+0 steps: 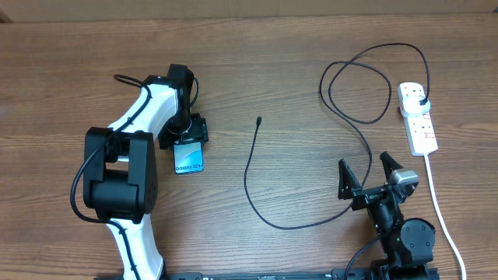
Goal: Plug charger to phone and switch on socket
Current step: 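Close the left gripper on the phone's bottom edge, then lift the phone with the left gripper and tilt it upright toward center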
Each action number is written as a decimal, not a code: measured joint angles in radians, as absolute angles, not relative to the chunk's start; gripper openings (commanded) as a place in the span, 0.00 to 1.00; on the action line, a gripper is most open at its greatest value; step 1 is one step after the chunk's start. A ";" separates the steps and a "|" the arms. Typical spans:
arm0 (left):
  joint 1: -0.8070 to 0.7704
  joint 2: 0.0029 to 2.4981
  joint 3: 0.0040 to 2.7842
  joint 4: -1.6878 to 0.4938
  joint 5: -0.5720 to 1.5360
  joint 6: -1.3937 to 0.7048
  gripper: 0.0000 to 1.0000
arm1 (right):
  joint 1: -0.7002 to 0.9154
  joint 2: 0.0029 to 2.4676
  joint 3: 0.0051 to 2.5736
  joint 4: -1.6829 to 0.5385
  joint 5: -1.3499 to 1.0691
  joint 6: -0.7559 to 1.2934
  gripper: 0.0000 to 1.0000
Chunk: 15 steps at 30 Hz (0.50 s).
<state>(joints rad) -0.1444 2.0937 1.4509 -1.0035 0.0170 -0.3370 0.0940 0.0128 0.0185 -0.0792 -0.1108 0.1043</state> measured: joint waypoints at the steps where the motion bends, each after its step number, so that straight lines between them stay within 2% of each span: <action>1: -0.144 2.098 1.458 -1.011 0.019 -0.337 0.75 | 0.094 0.013 0.019 -0.079 -0.110 0.104 1.00; 15: -0.144 2.175 1.732 -1.288 0.086 -0.334 0.72 | 0.094 0.013 0.019 -0.079 -0.111 0.105 1.00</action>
